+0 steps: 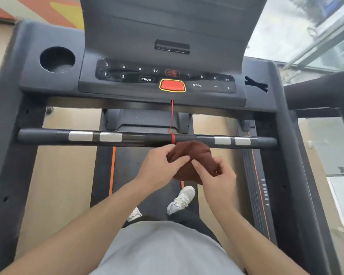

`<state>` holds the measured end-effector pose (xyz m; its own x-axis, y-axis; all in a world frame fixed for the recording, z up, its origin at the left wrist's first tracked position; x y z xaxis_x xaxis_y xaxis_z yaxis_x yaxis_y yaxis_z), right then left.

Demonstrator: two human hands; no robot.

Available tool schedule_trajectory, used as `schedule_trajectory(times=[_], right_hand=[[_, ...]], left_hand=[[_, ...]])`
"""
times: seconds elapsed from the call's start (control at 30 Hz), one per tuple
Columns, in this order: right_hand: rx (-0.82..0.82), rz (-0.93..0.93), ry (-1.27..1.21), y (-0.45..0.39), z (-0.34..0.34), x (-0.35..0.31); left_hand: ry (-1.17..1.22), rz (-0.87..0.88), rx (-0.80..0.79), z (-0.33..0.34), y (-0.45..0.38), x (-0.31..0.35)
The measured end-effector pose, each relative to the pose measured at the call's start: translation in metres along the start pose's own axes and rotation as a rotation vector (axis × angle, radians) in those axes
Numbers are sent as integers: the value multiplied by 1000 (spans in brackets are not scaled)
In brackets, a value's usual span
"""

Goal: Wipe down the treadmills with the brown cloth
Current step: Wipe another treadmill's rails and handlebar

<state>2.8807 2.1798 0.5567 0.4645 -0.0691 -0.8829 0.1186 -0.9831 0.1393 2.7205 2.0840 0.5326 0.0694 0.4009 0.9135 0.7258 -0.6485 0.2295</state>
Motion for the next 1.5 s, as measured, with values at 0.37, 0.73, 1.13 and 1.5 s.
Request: schedule_trajectory(times=[0.37, 0.73, 1.13, 1.5], right_hand=[[-432, -743, 957, -95, 33, -61], [-770, -1020, 996, -84, 137, -25], [-1540, -165, 981, -92, 170, 18], [-626, -960, 1049, -80, 134, -27]], left_hand=[[-347, 186, 337, -15, -73, 38], [-911, -8, 339, -2, -87, -1], [-975, -35, 324, -2, -88, 0], [-950, 51, 372, -3, -88, -3]])
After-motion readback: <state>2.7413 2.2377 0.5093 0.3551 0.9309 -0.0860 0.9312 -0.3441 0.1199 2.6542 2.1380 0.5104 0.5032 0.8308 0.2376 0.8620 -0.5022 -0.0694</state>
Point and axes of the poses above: each hand's wrist, its own y-axis away from the middle knuckle, its own z-axis out of the palm, x = y × z, the point moved 8 cm from there along -y, towards the middle knuckle, and after that the axes turned 13 degrees about x, right-handed, at the moved point
